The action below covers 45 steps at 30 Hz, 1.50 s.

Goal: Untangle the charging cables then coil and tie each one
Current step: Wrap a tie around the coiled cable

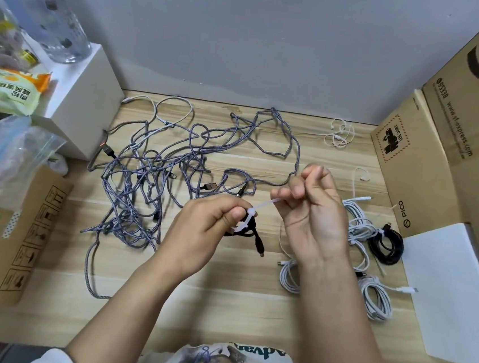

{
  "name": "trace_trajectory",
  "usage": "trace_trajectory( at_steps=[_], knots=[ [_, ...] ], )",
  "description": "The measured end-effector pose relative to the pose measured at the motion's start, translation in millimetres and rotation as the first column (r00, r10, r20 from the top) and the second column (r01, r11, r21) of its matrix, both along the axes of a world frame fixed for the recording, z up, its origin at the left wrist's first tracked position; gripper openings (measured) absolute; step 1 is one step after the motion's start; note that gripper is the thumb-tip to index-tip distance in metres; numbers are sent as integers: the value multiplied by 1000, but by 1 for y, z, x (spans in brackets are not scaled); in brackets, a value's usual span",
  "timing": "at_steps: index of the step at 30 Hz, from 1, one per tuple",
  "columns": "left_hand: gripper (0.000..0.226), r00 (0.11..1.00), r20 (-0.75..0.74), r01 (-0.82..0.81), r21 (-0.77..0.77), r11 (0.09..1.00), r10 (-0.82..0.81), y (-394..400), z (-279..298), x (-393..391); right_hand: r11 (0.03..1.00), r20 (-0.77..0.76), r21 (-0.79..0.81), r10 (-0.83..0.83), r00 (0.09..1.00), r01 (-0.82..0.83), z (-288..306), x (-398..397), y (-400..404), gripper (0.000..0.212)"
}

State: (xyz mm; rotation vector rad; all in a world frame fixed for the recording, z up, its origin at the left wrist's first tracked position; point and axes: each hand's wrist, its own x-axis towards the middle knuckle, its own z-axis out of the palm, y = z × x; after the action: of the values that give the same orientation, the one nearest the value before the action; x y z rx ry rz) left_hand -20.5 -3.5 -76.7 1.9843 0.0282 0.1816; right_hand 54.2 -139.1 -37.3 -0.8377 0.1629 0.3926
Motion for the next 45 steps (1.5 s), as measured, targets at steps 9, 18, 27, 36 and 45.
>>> trace_trajectory(
  at_steps=[9, 18, 27, 36, 45],
  knots=[
    [25, 946, -121, -314, -118, 942, 300, -7, -16, 13, 993, 60, 58, 104, 993, -108, 23, -36, 17, 14],
    [32, 874, -281, -486, -488, 725, 396, -2, -8, 20, 983, 239, 25, 172, 956, -184, 26, -60, 32, 20],
    [32, 951, 85, -303, 54, 951, 298, -24, -9, 9, 982, 187, 185, -71, 980, 36, 34, -38, 24, 21],
    [29, 941, -337, -212, -547, 810, 20, -24, 1, 11, 985, 248, 160, 17, 969, -59, 28, -31, 21, 18],
    [33, 938, -216, -343, -448, 826, 272, -22, 2, 20, 981, 275, 141, 92, 957, -135, 31, -40, 21, 18]
  ],
)
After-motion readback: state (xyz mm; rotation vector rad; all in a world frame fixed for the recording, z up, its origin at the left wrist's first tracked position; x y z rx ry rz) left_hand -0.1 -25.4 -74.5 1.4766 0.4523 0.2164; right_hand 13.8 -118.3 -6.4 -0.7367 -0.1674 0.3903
